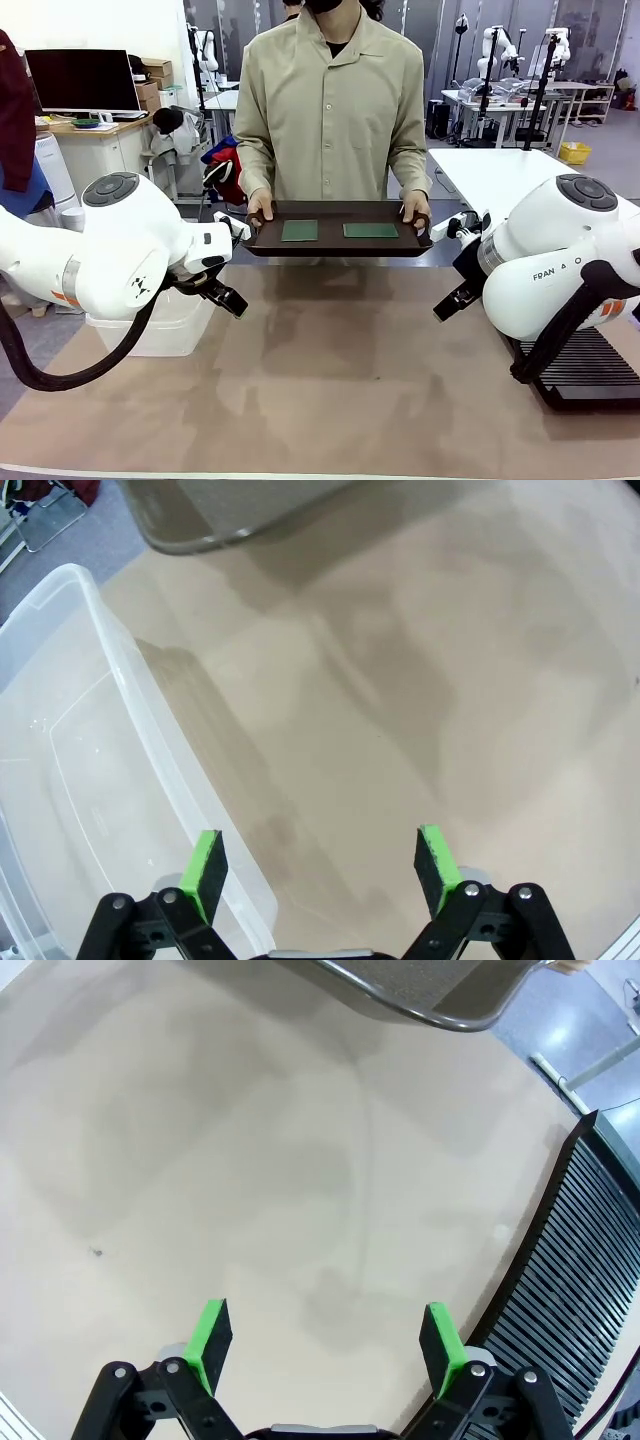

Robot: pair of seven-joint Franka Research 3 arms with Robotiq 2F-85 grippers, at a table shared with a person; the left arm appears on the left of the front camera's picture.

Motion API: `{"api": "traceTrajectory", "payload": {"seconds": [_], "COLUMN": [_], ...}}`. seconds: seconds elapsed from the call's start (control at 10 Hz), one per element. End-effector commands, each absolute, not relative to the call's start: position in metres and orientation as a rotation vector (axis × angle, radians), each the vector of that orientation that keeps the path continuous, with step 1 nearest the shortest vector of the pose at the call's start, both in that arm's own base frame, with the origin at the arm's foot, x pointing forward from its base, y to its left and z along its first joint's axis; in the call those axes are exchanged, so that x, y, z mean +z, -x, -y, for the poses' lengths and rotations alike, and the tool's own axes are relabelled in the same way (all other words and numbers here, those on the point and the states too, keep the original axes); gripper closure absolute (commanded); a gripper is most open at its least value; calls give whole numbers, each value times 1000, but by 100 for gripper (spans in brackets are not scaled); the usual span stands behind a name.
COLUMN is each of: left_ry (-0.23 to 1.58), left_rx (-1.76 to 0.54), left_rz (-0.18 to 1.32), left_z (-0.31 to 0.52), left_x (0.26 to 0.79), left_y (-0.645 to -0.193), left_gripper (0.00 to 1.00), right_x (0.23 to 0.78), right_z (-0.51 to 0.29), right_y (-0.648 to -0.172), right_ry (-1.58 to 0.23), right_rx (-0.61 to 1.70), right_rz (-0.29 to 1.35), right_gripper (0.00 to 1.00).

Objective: Sort PCBs into racks and boxes based on the side picked up.
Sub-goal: Pick up the Blank PCB handed by the Human.

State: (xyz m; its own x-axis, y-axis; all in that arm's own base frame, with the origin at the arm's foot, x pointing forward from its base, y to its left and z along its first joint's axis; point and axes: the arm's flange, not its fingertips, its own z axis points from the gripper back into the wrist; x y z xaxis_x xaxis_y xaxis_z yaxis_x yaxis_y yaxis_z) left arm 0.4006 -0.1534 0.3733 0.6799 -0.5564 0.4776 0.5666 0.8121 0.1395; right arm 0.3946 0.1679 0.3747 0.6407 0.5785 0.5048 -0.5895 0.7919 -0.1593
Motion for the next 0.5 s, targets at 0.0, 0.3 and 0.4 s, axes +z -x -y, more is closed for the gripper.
{"api": "traceTrajectory", "payload": {"seconds": [0.0,0.3,0.4], "left_ry": [39,160,215], "left_rx": [-730,-947,-977], "left_rz": [433,425,439], "left_z": [159,149,149], "left_x": [396,432,444], "left_y": [-383,-365,-363], "left_gripper": [0,0,0], "right_x": [394,419,436], "right_z": [-165,-165,-158], "right_y": [-371,-359,-361], "right_ry": [-65,-91,-124], "right_rx": [721,746,788], "right_rz": [506,483,455], "right_gripper": [0,0,0]}}
